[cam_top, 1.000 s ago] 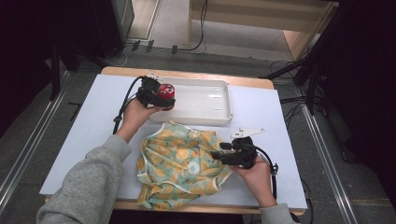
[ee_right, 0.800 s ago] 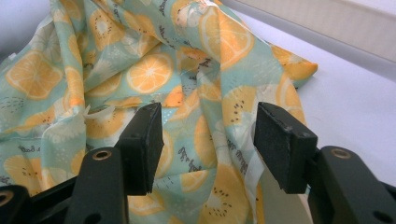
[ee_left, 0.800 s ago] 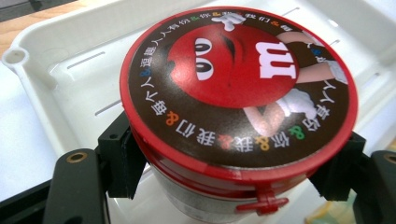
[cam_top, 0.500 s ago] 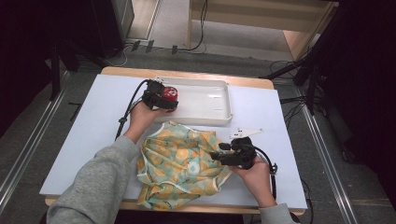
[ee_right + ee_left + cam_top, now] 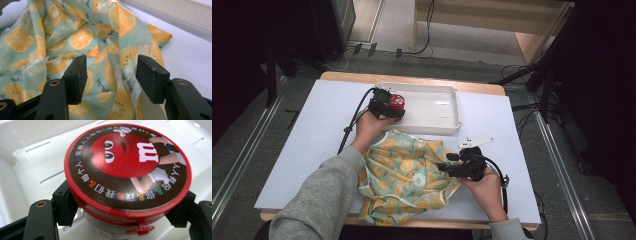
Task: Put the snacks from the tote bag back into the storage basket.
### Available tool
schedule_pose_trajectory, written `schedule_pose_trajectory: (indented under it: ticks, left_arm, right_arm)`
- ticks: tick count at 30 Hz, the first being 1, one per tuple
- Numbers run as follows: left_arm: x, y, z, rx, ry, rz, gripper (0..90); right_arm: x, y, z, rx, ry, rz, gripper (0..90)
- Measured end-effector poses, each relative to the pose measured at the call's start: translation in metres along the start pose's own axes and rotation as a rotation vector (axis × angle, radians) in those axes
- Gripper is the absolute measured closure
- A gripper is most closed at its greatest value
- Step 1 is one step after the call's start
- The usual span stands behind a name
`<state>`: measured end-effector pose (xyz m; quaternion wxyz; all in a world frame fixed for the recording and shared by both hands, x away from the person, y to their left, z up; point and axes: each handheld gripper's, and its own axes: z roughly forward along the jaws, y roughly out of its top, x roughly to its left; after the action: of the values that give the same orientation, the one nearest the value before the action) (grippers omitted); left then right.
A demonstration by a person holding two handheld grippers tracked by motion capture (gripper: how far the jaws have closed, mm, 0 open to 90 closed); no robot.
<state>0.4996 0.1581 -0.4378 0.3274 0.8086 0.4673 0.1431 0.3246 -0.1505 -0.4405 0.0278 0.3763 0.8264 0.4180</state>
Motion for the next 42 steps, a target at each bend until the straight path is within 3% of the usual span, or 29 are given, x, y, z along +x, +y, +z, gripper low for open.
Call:
schedule_pose_trajectory:
  ticks: [26, 32, 38, 42]
  left_arm:
    - [-0.0034, -0.0037, 0.0027, 0.017, -0.016, 0.013, 24.8]
    - [-0.005, -0.0055, 0.0048, 0.026, -0.02, 0.022, 20.5]
    - [-0.0039, -0.0046, 0.0006, 0.002, -0.048, 0.007, 16.6]
    - [-0.0043, -0.0053, -0.0035, 0.017, -0.038, 0.032, 15.2]
  right_arm:
    - [0.0, -0.0003, 0.0009, 0.006, -0.001, -0.004, 43.7]
    - [0.0002, -0.0003, 0.0008, 0.006, 0.0, -0.005, 43.7]
    - [0.0001, -0.0003, 0.0009, 0.007, 0.0, -0.005, 43.7]
    - [0.0002, -0.0003, 0.001, 0.008, -0.001, -0.005, 43.8]
